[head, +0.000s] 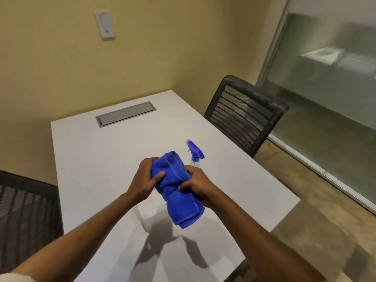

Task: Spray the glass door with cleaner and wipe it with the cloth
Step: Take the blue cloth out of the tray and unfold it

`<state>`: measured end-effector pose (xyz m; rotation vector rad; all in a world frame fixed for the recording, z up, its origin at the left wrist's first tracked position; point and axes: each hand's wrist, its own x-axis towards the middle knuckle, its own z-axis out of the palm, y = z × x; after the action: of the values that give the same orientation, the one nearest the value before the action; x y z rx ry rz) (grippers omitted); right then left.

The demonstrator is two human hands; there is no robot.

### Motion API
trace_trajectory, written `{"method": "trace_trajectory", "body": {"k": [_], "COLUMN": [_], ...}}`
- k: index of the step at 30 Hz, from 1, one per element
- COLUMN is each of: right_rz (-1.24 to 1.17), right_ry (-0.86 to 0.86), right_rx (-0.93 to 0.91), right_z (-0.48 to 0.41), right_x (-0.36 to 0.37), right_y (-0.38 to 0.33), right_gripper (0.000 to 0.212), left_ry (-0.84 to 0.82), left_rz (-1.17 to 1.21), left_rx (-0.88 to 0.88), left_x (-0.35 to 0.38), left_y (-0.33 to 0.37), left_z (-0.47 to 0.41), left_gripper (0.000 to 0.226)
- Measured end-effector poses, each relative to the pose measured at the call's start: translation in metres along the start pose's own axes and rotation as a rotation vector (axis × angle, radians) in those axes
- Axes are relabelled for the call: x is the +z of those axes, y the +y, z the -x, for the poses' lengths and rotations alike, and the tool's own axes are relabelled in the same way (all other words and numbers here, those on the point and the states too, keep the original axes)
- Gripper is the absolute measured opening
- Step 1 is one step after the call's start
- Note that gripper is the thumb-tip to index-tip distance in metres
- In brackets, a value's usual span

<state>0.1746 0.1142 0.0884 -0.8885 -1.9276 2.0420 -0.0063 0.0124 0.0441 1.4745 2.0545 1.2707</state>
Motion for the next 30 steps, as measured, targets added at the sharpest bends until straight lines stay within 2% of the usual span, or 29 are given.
{"method": "trace_trajectory", "body": {"k": [6, 10, 16, 20, 23, 26, 30], "right_rz": [-0.108, -0.061, -0.014, 0.015, -0.05, -0.07, -0.102], "right_ry": [0.172, 0.415, 0.722, 0.977, 1.164, 1.307, 1.535], "right_rx": [-0.164, -0.27, -0.394, -0.425, -0.433, -0.44, -0.471], "right_z": [0.114, 0.208, 0.366, 0.478, 0.559, 0.637, 0.724], "right_x": [-0.044, -0.065, -0.091, -0.099, -0.093, -0.078, -0.04], "right_y": [-0.012, -0.01, -0.013, -0.015, -0.012, -0.006, 0.01], "right_gripper": [0.031, 0.054, 0.046, 0.033, 0.029, 0.028, 0.022], "left_ry": [-0.024, -0.114, -0.281, -0.586, -0.812, -0.983, -1.158], "left_rz": [0.005, 0.006, 0.092, 0.129, 0.159, 0.158, 0.218], "left_rx": [0.195, 0.364, 0.615, 0.785, 0.891, 1.058, 1.296], "left_x": [0.029, 0.061, 0.112, 0.148, 0.171, 0.193, 0.218], "left_y": [0.116, 0.208, 0.336, 0.423, 0.486, 0.544, 0.607], "left_z": [0.013, 0.048, 0.113, 0.146, 0.173, 0.204, 0.266], "left_gripper": [0.051, 0.04, 0.039, 0.06, 0.074, 0.07, 0.046]}}
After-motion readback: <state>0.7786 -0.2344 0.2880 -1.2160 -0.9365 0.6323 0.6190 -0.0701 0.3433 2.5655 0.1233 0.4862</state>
